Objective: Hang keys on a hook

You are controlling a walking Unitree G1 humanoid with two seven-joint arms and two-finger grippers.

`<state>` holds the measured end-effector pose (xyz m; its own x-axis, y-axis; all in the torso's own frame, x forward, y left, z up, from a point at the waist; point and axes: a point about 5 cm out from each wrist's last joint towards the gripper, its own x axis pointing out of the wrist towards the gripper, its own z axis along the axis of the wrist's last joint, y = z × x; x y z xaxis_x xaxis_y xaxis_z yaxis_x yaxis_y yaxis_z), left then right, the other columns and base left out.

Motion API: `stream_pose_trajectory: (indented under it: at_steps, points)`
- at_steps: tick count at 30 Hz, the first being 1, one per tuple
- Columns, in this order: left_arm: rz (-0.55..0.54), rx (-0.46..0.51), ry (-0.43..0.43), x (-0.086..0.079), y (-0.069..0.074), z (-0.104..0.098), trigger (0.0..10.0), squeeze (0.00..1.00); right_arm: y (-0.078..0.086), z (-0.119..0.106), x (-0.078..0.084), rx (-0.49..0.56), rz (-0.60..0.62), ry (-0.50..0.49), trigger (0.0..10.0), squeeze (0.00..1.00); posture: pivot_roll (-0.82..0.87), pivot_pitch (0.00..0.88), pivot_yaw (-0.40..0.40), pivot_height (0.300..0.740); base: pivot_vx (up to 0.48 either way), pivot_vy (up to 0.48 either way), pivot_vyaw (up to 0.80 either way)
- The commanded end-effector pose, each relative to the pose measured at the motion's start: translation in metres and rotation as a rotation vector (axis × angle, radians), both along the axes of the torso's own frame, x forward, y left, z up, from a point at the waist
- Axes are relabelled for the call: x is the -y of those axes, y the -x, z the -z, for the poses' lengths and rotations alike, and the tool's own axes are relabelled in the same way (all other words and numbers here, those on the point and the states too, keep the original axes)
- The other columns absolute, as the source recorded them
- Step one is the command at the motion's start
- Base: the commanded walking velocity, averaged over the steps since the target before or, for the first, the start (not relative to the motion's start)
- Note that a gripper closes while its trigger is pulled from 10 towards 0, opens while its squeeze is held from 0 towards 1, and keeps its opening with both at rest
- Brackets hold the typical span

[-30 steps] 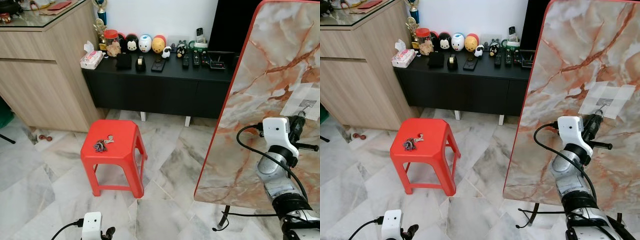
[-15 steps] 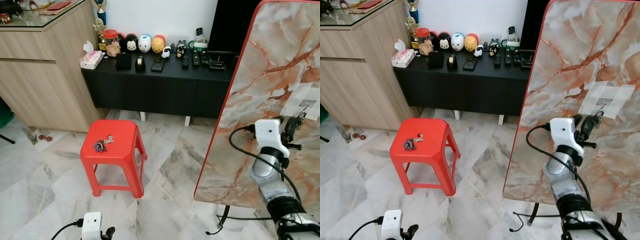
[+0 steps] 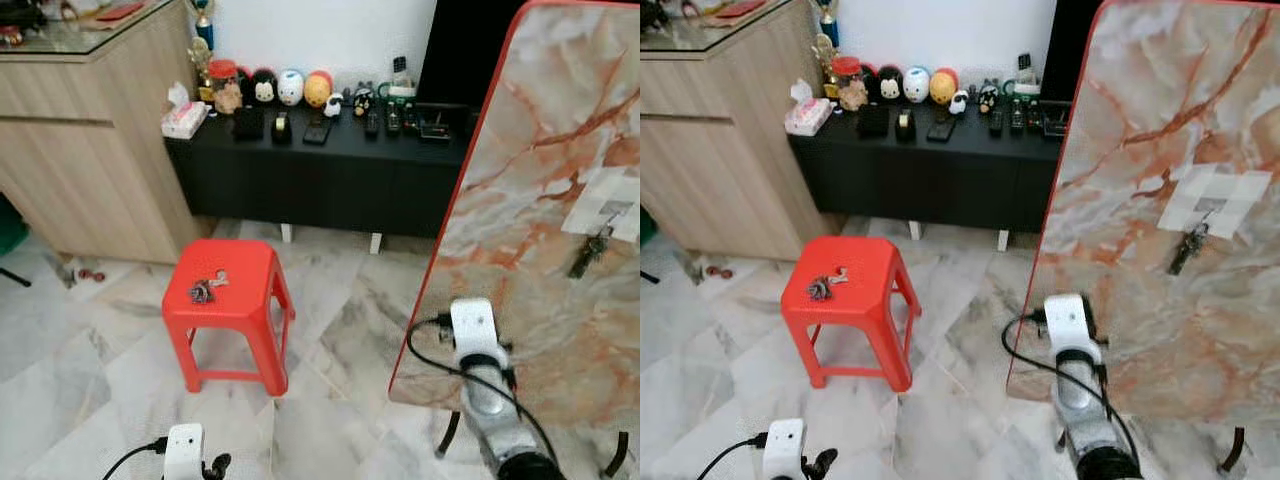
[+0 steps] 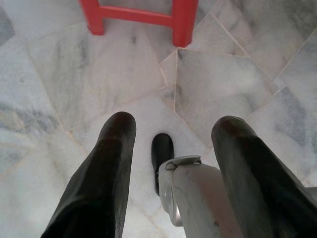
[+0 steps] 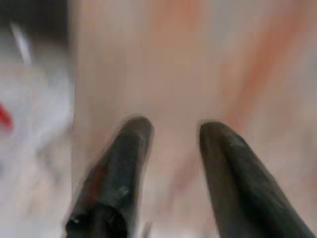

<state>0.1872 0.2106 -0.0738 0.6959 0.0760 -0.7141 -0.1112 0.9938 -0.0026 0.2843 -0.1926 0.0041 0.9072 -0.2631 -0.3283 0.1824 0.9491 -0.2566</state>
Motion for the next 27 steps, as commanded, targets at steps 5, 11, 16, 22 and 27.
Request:
stream_pose_trajectory:
  at_steps: [5, 11, 16, 22, 27]
  points:
    - [-0.009, -0.030, -0.013, -0.003, 0.005, 0.002, 10.0, 0.00, 0.037, 0.041, 0.017, -0.230, 0.218, -0.245, 10.0, 0.00, 0.12, 0.061, -0.023, 0.740, 0.000, 0.000, 0.00]
    - [-0.006, -0.033, -0.022, -0.005, 0.004, 0.002, 10.0, 0.00, 0.070, 0.069, 0.008, -0.427, 0.148, -0.307, 10.0, 0.00, 0.12, 0.062, -0.019, 0.740, 0.000, 0.000, 0.00]
    - [0.010, -0.035, -0.033, -0.004, 0.002, 0.001, 10.0, 0.00, 0.105, 0.088, 0.012, -0.558, 0.201, -0.351, 10.0, 0.00, 0.13, 0.063, -0.022, 0.740, 0.000, 0.000, 0.00]
    - [0.000, -0.052, -0.023, -0.003, 0.003, 0.003, 10.0, 0.00, 0.107, 0.089, 0.011, -0.542, 0.196, -0.399, 10.0, 0.00, 0.12, 0.070, -0.020, 0.740, 0.000, 0.000, 0.00]
    - [-0.006, -0.051, -0.020, -0.002, 0.003, 0.003, 10.0, 0.00, 0.108, 0.090, 0.011, -0.556, 0.185, -0.400, 10.0, 0.00, 0.12, 0.067, -0.024, 0.740, 0.000, 0.000, 0.00]
